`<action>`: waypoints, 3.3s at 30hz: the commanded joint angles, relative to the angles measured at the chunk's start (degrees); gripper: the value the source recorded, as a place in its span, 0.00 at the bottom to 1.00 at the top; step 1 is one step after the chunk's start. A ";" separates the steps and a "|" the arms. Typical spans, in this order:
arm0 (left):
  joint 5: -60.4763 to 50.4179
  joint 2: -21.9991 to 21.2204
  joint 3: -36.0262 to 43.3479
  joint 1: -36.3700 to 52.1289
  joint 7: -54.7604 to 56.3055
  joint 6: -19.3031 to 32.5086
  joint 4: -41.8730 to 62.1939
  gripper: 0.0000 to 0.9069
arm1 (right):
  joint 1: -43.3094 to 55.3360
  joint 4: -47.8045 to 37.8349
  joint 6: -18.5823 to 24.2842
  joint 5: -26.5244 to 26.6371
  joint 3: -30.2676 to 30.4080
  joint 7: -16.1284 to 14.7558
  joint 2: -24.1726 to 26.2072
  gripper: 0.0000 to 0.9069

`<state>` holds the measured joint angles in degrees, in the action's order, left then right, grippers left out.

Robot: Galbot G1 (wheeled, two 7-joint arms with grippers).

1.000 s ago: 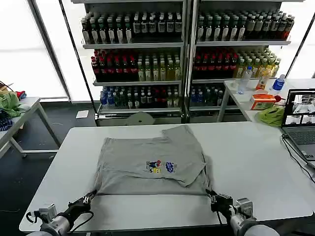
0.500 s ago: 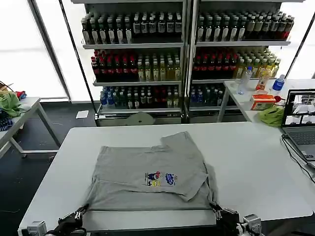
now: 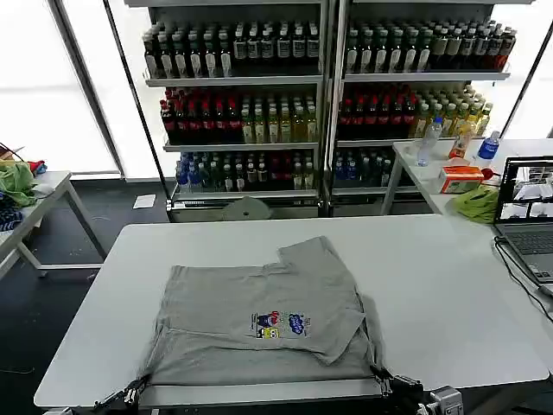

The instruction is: Fold and organize the clothes.

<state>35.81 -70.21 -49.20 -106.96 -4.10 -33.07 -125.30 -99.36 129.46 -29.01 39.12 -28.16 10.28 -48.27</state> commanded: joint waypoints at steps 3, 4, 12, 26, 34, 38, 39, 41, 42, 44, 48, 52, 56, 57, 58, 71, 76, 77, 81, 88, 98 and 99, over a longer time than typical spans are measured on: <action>1.62 2.43 -6.07 -0.80 -0.49 -0.05 -1.10 1.00 | 3.81 0.20 -2.02 1.96 -2.54 -1.52 0.78 1.00; 1.92 3.04 -7.22 0.05 -0.41 -0.03 -0.85 1.00 | 5.69 -0.34 -2.25 2.88 -3.09 -1.98 0.81 1.00; 6.02 11.28 -8.39 9.24 -2.59 -0.04 4.68 1.00 | 21.91 -7.26 -4.10 5.44 -2.01 -9.78 2.83 1.00; 6.98 21.69 12.41 38.16 -8.41 0.00 27.26 1.00 | 62.36 -40.53 -4.39 0.41 23.45 -14.88 -4.65 1.00; 7.43 20.69 21.62 50.46 -8.73 0.05 37.64 1.00 | 73.72 -54.76 -4.35 -1.29 29.34 -16.74 -12.78 1.00; 7.26 19.70 24.32 54.30 -8.81 0.06 40.49 1.00 | 76.56 -61.06 -4.31 -2.27 30.35 -17.82 -16.55 1.00; 7.27 19.59 25.09 55.47 -8.85 0.07 41.69 1.00 | 77.24 -63.11 -4.29 -2.68 30.36 -17.94 -17.69 1.00; 7.21 19.49 25.91 56.38 -8.87 0.23 43.09 1.00 | 78.08 -66.04 -4.24 -3.35 30.31 -18.45 -19.07 1.00; 7.23 19.33 26.61 57.40 -8.89 0.32 43.70 1.00 | 78.59 -68.06 -4.23 -3.77 30.33 -18.73 -19.90 1.00; 7.23 19.22 27.34 58.43 -8.79 0.33 44.97 1.00 | 79.10 -70.53 -4.20 -4.48 30.14 -18.73 -20.95 1.00; 7.36 19.16 28.44 59.64 -8.99 0.35 46.19 1.00 | 79.31 -72.67 -4.15 -5.06 29.98 -18.93 -22.57 1.00; 7.30 19.05 29.34 60.21 -9.37 0.62 46.94 1.00 | 78.94 -73.31 -4.12 -5.78 30.02 -18.88 -23.41 0.39; 7.24 18.78 29.64 60.75 -9.28 0.61 47.08 1.00 | 78.68 -73.78 -4.16 -5.71 30.27 -18.51 -24.00 0.00; 7.25 18.79 29.65 60.70 -9.28 0.61 47.00 1.00 | 78.40 -73.17 -4.16 -5.51 30.65 -18.52 -23.81 0.00; 7.24 18.79 29.64 60.61 -9.28 0.61 46.94 1.00 | 78.33 -72.80 -4.17 -5.43 31.10 -18.60 -23.68 0.00; 7.03 18.62 30.05 59.96 -9.09 0.46 46.32 1.00 | 78.68 -73.13 -4.15 -4.18 32.04 -18.87 -24.25 0.00; 6.51 18.57 31.55 61.30 -8.94 0.38 48.43 1.00 | 78.27 -71.67 -4.15 -4.11 31.99 -18.98 -24.16 0.00; 6.27 18.52 31.67 61.37 -9.06 0.43 48.64 1.00 | 78.25 -71.57 -4.16 -4.11 32.00 -19.03 -24.15 0.00; 5.96 18.09 32.31 61.61 -9.05 0.24 49.29 0.99 | 78.29 -71.40 -4.15 -4.08 31.96 -19.08 -24.09 0.00; 5.02 18.13 33.12 61.52 -10.44 0.32 50.41 0.08 | 77.80 -69.87 -4.16 -3.58 32.05 -19.38 -23.25 0.00; 3.72 17.66 34.02 60.38 -11.79 0.47 49.36 0.01 | 77.66 -69.76 -4.15 -3.60 31.86 -19.33 -23.20 0.00; 3.67 17.57 34.07 60.29 -12.05 0.44 49.24 0.01 | 77.67 -69.70 -4.14 -3.58 31.86 -19.31 -23.19 0.00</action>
<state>40.37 -52.26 -15.92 -46.02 -15.06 -32.31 -75.83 -21.77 59.39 -33.27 35.41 3.79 -9.05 -71.44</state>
